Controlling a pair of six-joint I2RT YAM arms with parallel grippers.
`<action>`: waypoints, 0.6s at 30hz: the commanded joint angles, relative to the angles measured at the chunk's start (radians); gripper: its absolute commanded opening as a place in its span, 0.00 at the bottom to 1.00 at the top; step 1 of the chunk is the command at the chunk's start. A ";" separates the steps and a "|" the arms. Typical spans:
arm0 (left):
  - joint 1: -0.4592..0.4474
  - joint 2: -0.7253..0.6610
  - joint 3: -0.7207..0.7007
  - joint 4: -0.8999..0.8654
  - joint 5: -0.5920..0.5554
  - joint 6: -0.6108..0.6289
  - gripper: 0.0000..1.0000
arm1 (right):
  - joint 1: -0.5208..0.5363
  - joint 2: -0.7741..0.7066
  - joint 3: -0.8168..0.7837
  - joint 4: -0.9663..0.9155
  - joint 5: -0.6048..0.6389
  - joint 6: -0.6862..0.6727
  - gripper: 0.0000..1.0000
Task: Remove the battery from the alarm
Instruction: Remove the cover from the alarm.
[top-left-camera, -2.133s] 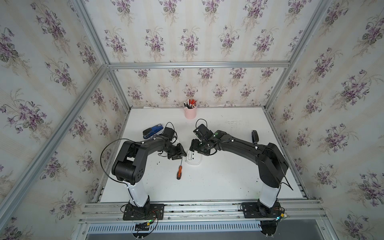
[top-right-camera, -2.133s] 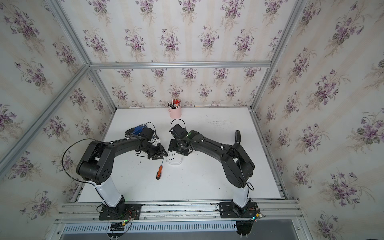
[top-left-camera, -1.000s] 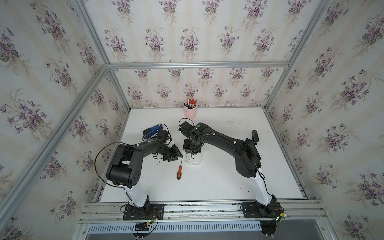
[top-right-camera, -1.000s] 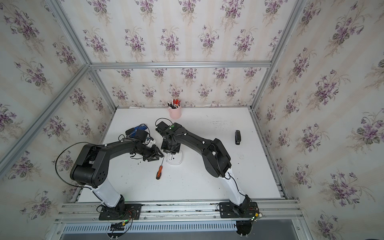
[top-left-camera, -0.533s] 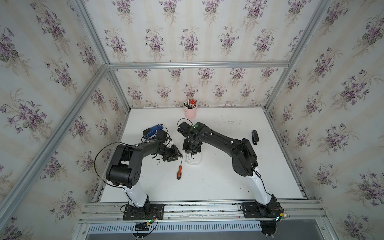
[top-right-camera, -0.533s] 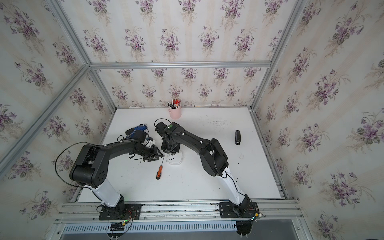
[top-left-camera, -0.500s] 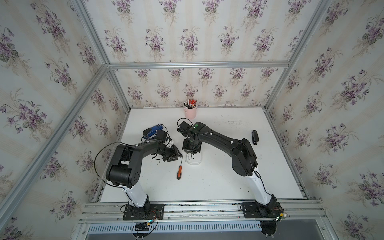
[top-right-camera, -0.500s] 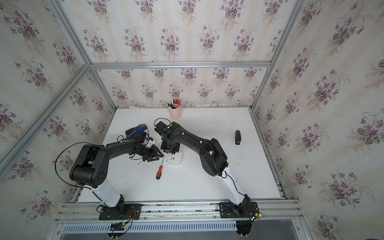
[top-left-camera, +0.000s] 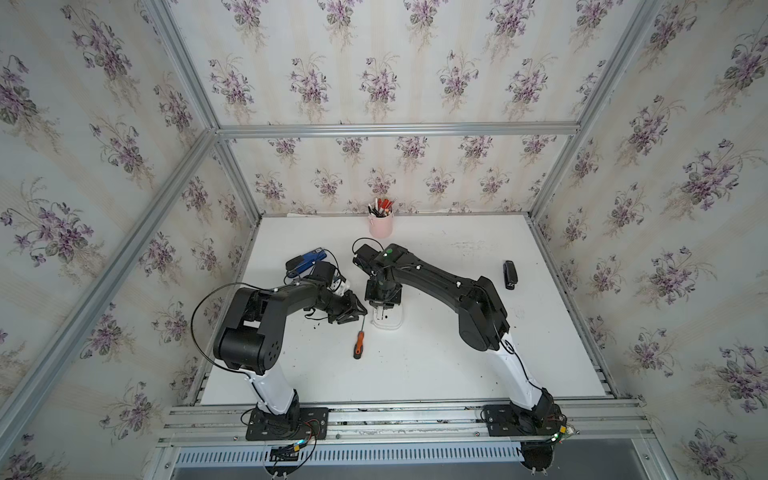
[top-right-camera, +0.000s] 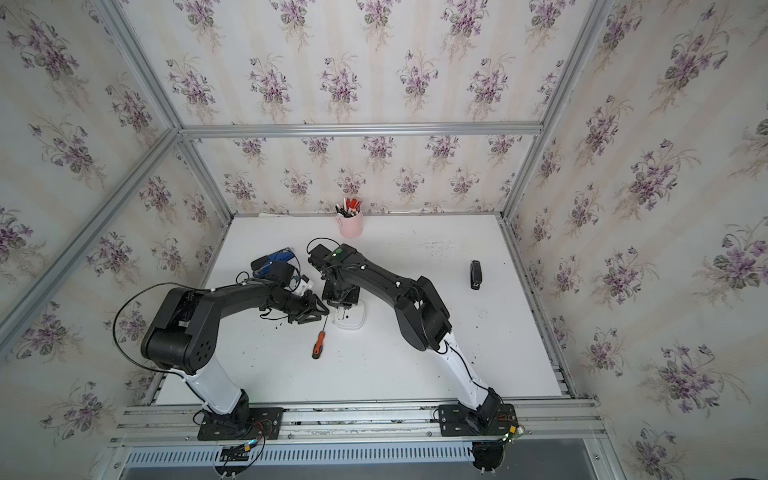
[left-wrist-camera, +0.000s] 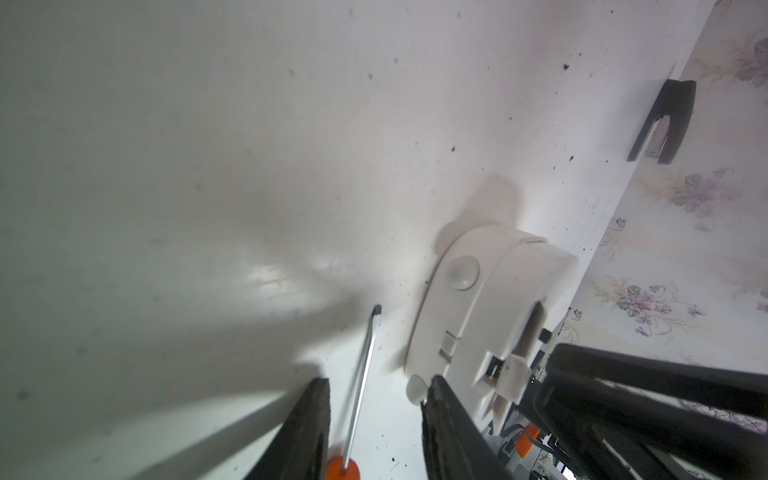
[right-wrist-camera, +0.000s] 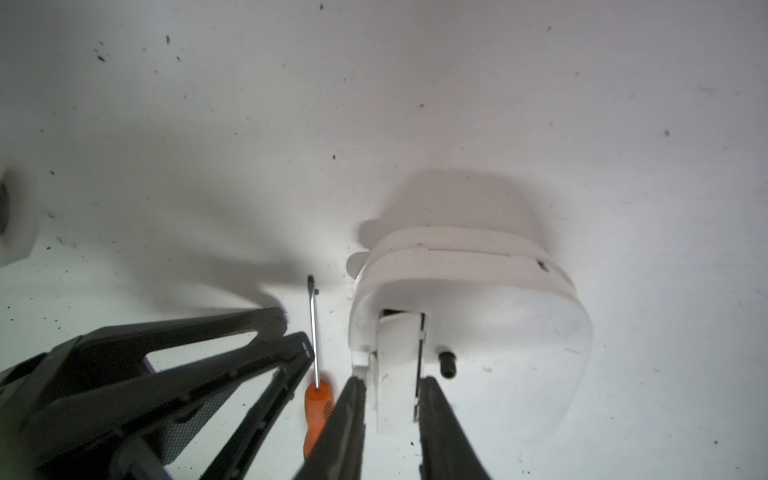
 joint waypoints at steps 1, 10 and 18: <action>-0.029 0.000 0.001 -0.003 0.005 -0.018 0.43 | -0.001 0.001 0.003 -0.023 0.018 -0.003 0.28; -0.101 0.021 0.033 -0.022 -0.023 -0.044 0.43 | -0.002 -0.039 -0.045 -0.042 0.058 -0.010 0.29; -0.181 0.055 0.080 -0.020 -0.040 -0.080 0.43 | -0.003 -0.093 -0.099 -0.055 0.085 -0.042 0.29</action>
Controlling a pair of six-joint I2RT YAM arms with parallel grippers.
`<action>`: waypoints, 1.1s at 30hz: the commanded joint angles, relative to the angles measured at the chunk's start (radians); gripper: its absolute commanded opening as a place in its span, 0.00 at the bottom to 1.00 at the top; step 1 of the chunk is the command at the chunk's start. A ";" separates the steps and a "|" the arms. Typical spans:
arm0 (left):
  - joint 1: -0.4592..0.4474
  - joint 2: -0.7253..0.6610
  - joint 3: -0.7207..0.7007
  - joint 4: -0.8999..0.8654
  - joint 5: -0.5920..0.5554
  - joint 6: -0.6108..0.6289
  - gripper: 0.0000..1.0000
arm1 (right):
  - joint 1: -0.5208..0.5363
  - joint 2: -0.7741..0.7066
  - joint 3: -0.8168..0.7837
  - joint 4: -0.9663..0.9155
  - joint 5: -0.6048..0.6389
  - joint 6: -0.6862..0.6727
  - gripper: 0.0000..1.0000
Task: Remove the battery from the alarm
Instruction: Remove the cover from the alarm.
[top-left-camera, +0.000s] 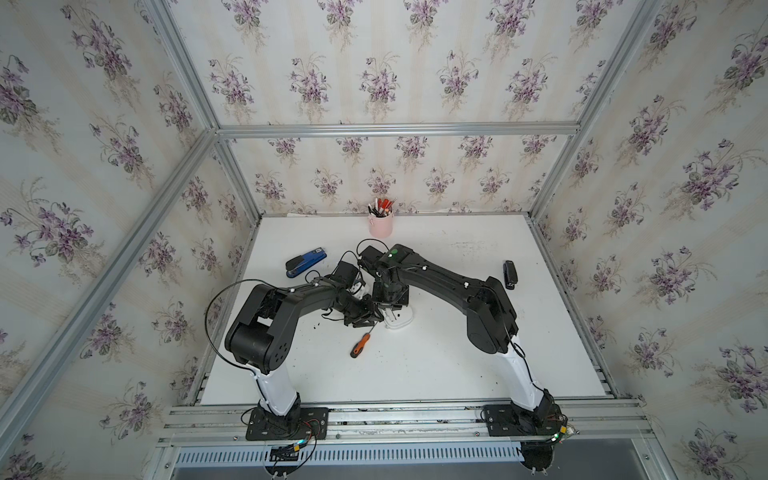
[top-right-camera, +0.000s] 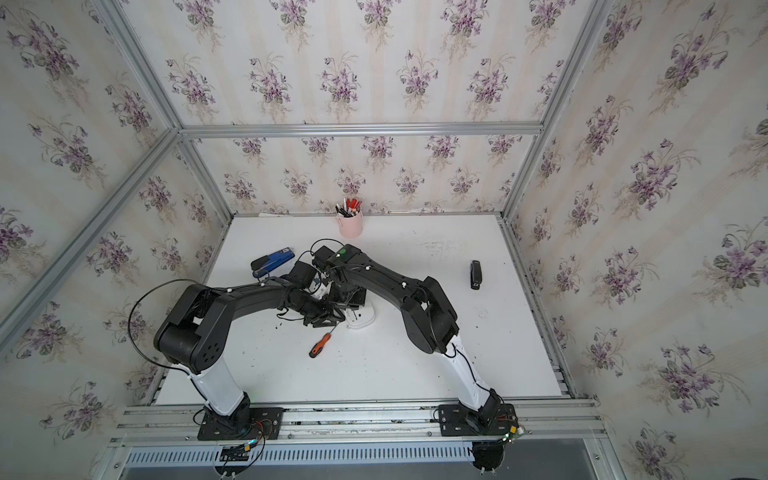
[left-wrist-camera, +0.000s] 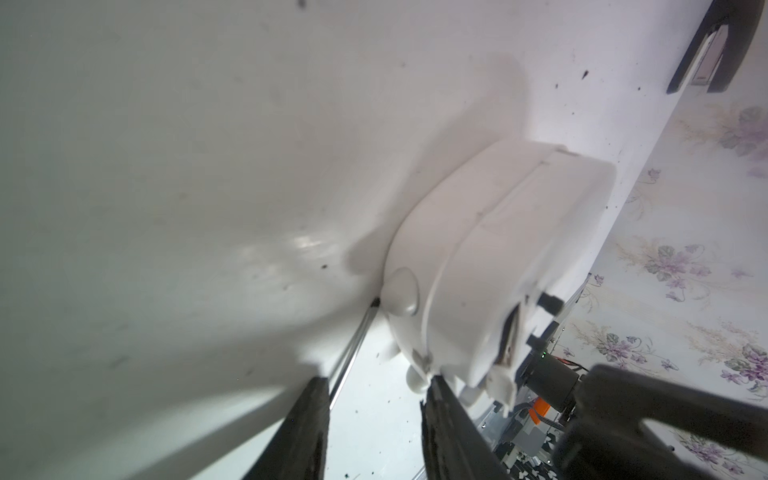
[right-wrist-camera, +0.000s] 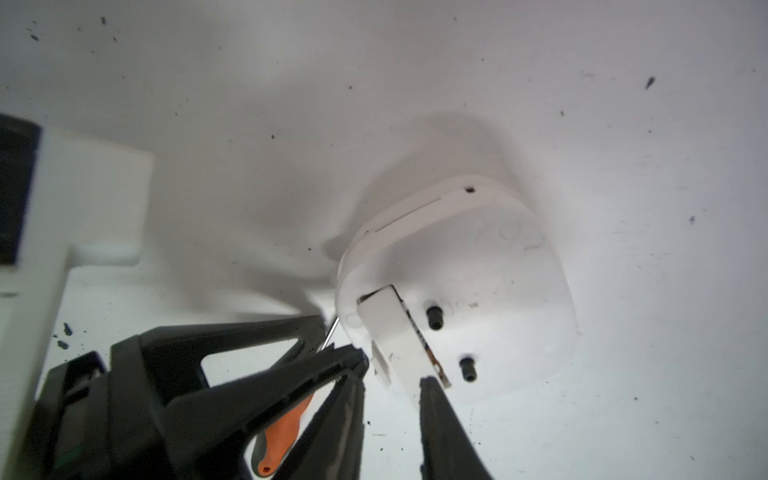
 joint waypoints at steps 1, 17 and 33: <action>-0.006 0.013 0.015 -0.007 -0.013 -0.018 0.42 | 0.000 -0.010 -0.005 -0.025 0.027 -0.032 0.29; 0.010 -0.035 -0.048 -0.020 -0.037 0.014 0.43 | 0.008 0.013 -0.001 0.003 0.025 -0.146 0.23; 0.051 -0.061 -0.095 -0.016 -0.035 0.032 0.43 | 0.030 0.043 0.022 -0.044 0.061 -0.188 0.22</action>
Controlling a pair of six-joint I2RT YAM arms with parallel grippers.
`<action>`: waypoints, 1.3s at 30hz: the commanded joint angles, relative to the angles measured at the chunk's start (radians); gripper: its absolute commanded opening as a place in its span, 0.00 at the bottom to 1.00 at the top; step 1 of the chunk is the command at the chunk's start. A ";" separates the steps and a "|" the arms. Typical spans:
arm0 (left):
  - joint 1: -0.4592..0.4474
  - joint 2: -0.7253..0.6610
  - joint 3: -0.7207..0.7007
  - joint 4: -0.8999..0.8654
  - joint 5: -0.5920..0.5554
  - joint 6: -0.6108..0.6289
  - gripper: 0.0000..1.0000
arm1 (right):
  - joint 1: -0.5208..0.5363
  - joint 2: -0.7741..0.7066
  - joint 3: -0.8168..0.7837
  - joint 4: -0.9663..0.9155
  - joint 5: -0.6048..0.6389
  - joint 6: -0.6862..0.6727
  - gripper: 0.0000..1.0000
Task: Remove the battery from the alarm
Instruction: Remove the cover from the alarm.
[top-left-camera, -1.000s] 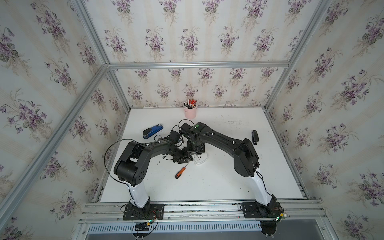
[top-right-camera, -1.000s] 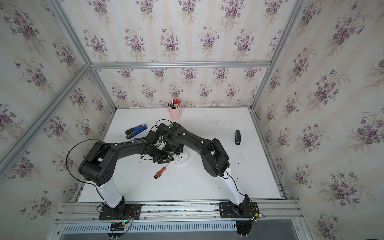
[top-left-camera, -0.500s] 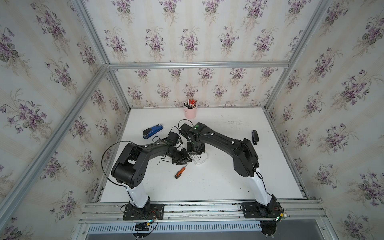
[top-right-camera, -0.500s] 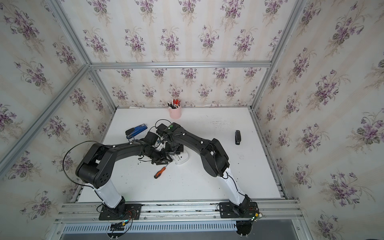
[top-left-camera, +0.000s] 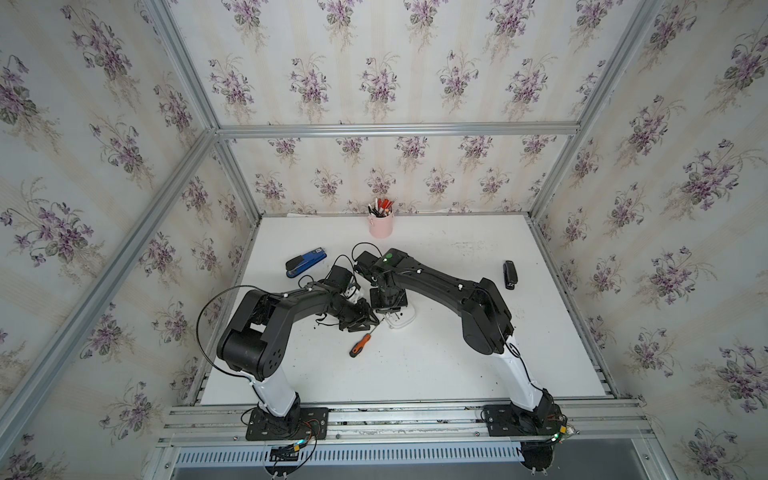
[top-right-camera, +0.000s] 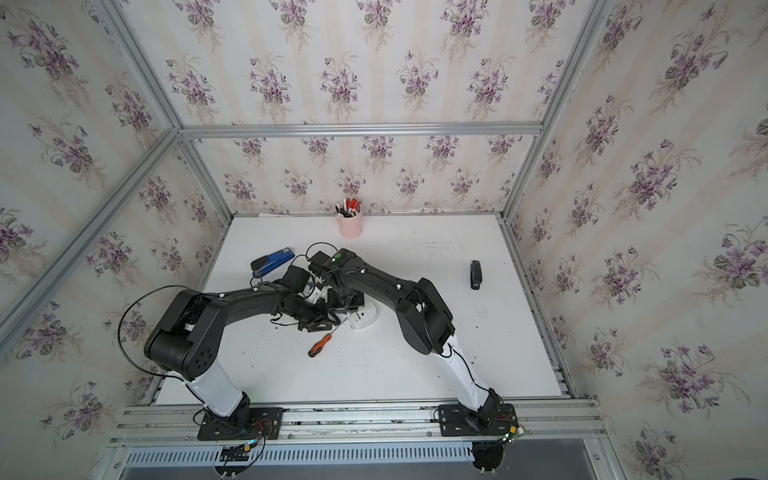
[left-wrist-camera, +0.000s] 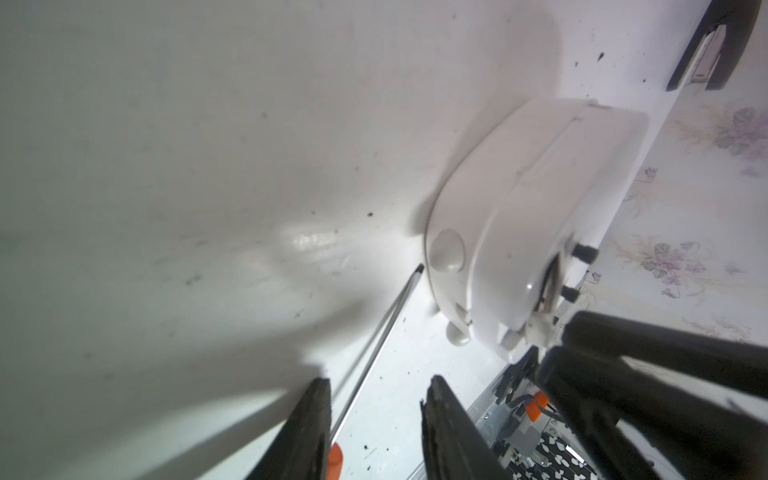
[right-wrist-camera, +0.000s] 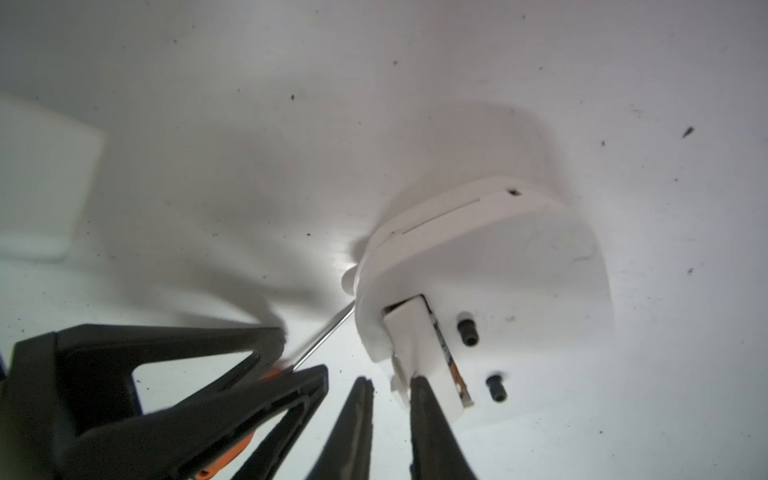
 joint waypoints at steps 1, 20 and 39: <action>0.004 0.002 -0.008 -0.025 -0.045 0.015 0.43 | 0.005 0.008 0.006 -0.039 0.038 -0.015 0.22; 0.014 0.009 -0.013 -0.021 -0.051 0.015 0.43 | 0.013 0.016 0.019 -0.046 0.040 -0.038 0.02; 0.016 0.016 0.018 -0.049 -0.065 0.026 0.43 | -0.008 -0.083 0.050 -0.066 0.047 -0.009 0.00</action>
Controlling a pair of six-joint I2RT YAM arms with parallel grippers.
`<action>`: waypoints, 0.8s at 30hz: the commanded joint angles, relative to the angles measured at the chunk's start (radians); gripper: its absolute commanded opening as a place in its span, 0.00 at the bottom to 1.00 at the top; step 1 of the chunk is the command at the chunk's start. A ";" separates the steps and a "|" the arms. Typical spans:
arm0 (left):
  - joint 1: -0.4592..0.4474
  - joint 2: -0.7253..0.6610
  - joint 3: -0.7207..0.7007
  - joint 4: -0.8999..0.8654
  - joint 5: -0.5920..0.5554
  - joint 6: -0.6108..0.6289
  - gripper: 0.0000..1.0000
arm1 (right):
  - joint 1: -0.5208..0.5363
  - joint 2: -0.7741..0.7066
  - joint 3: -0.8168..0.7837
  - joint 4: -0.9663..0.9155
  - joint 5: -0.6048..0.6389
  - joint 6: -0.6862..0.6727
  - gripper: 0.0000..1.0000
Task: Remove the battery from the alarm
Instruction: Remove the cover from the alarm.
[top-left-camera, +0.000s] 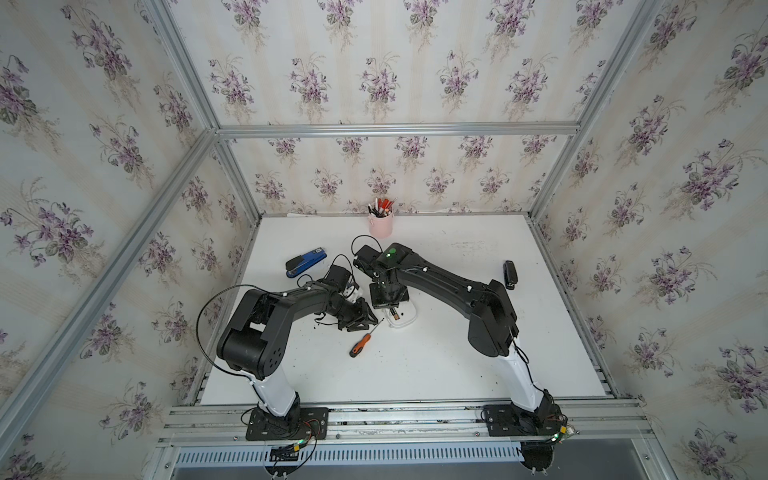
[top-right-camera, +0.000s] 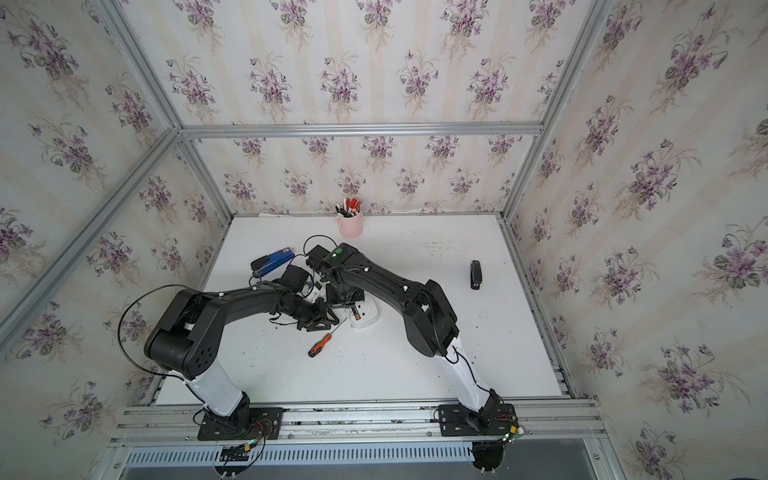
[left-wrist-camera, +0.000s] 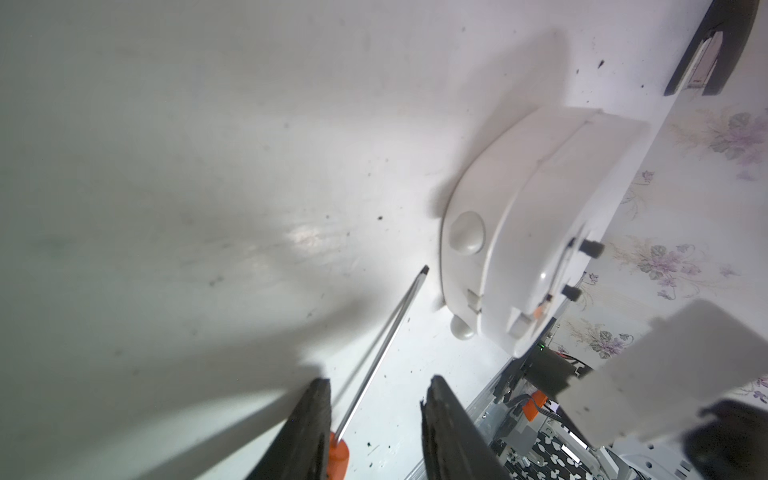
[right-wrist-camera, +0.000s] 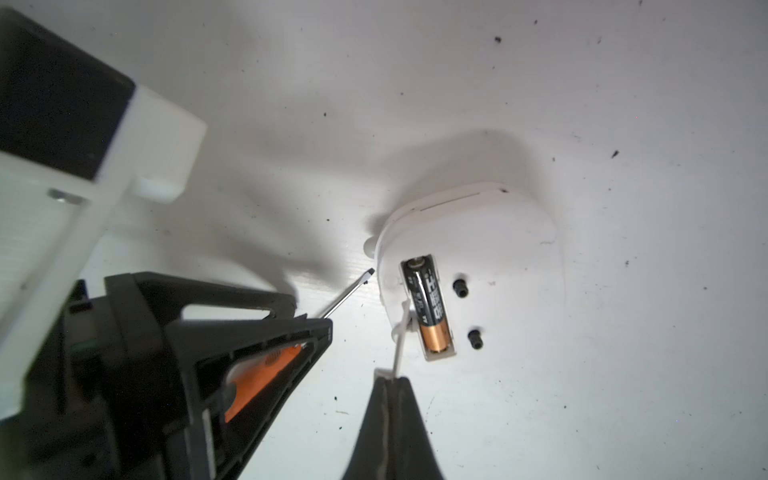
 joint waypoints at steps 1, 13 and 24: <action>0.001 0.012 0.011 -0.036 -0.067 0.019 0.43 | -0.018 -0.031 -0.001 -0.018 0.020 0.017 0.00; 0.002 0.035 0.037 -0.060 -0.065 0.032 0.43 | -0.152 -0.197 -0.282 -0.016 0.155 -0.005 0.00; 0.002 0.047 0.053 -0.083 -0.068 0.044 0.43 | -0.275 -0.154 -0.470 0.073 0.220 -0.073 0.00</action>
